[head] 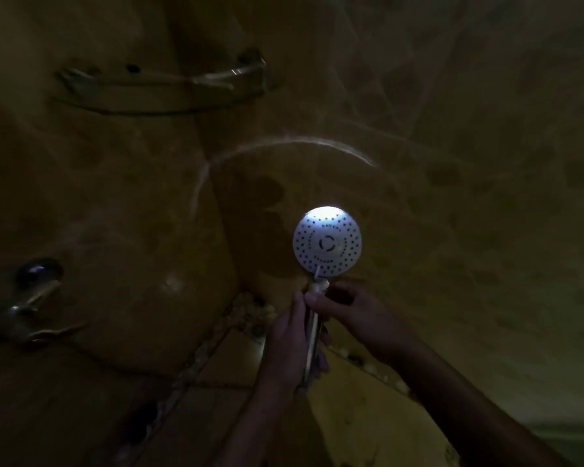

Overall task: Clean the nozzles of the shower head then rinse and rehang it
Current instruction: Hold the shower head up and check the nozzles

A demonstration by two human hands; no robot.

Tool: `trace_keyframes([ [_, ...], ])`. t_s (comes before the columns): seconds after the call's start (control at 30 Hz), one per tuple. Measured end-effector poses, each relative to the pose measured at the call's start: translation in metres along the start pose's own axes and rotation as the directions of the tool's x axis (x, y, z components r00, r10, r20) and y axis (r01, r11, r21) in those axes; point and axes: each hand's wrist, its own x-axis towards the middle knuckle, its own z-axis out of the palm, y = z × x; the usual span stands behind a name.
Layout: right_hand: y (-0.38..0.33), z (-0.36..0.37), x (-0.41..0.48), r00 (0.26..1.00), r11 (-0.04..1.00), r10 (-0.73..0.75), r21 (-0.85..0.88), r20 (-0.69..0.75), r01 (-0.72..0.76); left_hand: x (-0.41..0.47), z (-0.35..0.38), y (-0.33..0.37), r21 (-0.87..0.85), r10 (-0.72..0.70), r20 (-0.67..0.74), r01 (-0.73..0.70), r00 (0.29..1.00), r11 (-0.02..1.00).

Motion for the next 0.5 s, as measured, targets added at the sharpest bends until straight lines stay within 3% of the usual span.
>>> trace_keyframes([
  [0.13,0.073,-0.043,-0.009,0.976,0.986,0.157,0.077,-0.149,-0.147,0.043,0.021,-0.074,0.224,-0.12,-0.004,0.118,0.993,0.967],
  [0.3,0.198,-0.084,-0.012,0.907,0.92,0.38,0.176,-0.182,-0.35,0.102,0.019,-0.202,0.528,-0.107,0.067,0.056,0.992,0.847],
  [0.5,0.368,-0.089,-0.003,0.788,0.784,0.601,0.287,-0.131,-0.55,0.177,0.007,-0.344,0.826,-0.109,0.123,-0.041,0.986,0.562],
])
